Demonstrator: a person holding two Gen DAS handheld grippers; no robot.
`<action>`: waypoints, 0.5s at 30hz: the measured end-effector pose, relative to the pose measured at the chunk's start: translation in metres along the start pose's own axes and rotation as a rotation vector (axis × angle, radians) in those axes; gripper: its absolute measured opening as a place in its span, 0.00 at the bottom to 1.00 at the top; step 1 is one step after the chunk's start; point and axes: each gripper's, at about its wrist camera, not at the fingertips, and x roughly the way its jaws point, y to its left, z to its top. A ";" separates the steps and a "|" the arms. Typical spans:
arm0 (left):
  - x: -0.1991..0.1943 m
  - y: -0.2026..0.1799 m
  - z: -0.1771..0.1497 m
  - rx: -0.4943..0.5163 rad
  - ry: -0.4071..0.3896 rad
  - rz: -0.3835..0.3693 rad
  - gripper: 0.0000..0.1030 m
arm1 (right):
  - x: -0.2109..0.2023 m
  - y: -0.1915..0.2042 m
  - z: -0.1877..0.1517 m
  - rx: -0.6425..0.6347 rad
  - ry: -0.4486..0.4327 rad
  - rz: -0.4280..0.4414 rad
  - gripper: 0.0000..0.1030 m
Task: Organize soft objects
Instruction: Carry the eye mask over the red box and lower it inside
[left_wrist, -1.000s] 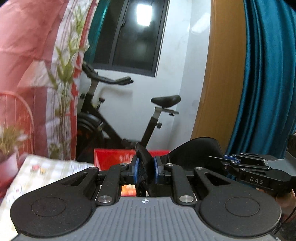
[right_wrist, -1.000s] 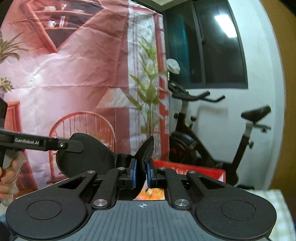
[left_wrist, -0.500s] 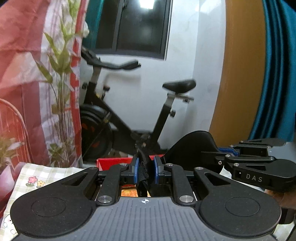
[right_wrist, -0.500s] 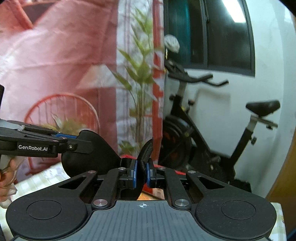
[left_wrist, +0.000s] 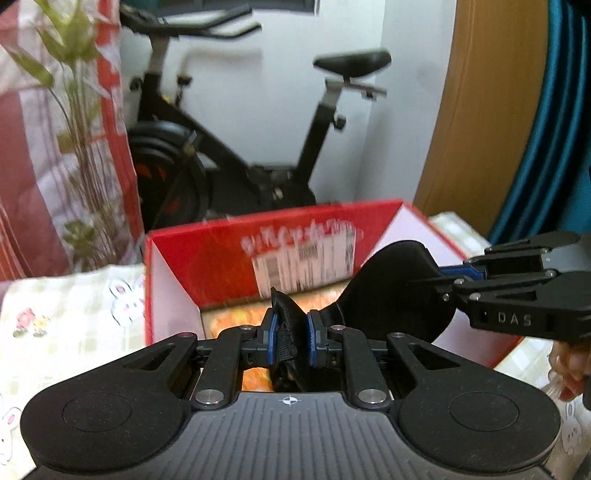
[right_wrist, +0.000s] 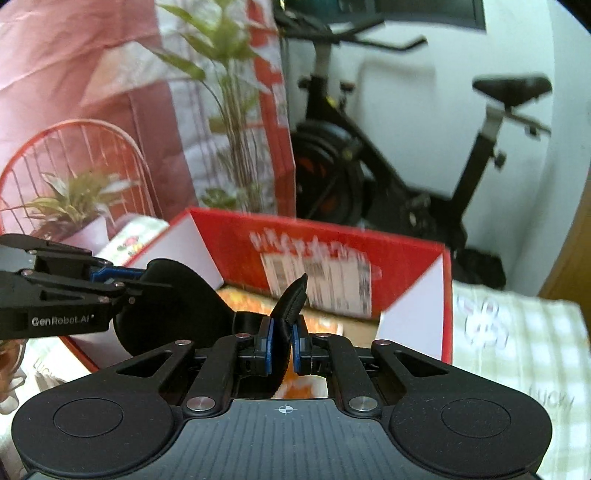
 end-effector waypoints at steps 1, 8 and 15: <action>0.004 0.001 -0.002 0.001 0.023 -0.005 0.17 | 0.004 -0.003 -0.002 0.015 0.020 0.001 0.09; 0.021 0.009 -0.013 -0.005 0.115 -0.017 0.17 | 0.026 -0.010 -0.015 0.062 0.110 -0.002 0.09; 0.020 0.013 -0.014 -0.021 0.119 -0.009 0.19 | 0.028 -0.019 -0.018 0.087 0.136 -0.026 0.10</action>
